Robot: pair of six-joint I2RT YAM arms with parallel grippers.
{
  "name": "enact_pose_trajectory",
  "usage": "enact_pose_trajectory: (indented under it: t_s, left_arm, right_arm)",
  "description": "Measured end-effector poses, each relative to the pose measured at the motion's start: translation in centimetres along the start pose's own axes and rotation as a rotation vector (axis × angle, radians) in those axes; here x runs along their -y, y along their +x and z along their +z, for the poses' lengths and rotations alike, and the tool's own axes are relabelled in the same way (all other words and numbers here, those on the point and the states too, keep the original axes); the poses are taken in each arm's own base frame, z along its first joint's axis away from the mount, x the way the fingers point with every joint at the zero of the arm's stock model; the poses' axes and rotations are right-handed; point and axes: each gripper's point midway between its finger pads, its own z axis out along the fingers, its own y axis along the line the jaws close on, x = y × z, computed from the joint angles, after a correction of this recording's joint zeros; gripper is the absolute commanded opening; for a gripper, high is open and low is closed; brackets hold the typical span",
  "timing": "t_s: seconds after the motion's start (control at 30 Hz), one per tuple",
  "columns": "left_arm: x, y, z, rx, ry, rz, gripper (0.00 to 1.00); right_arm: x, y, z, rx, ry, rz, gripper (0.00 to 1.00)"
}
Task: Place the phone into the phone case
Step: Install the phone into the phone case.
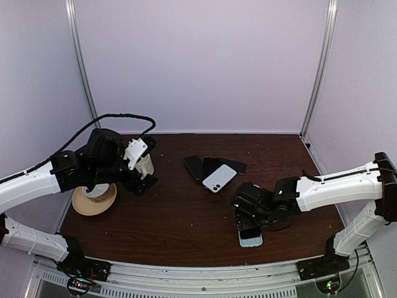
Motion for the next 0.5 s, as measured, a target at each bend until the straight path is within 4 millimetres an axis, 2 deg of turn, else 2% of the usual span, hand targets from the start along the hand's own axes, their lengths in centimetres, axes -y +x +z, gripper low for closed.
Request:
enact_pose_trajectory:
  t_s: [0.33,0.5]
  left_arm:
    - [0.0,0.0,0.0,0.002,0.000,0.006,0.97]
    - [0.0,0.1,0.1,-0.001,0.000,0.008,0.98]
  right_arm:
    - [0.9,1.5,1.7,-0.047,0.065,-0.012,0.00]
    - [1.0,1.8,1.8,-0.060,0.070,-0.014,0.00]
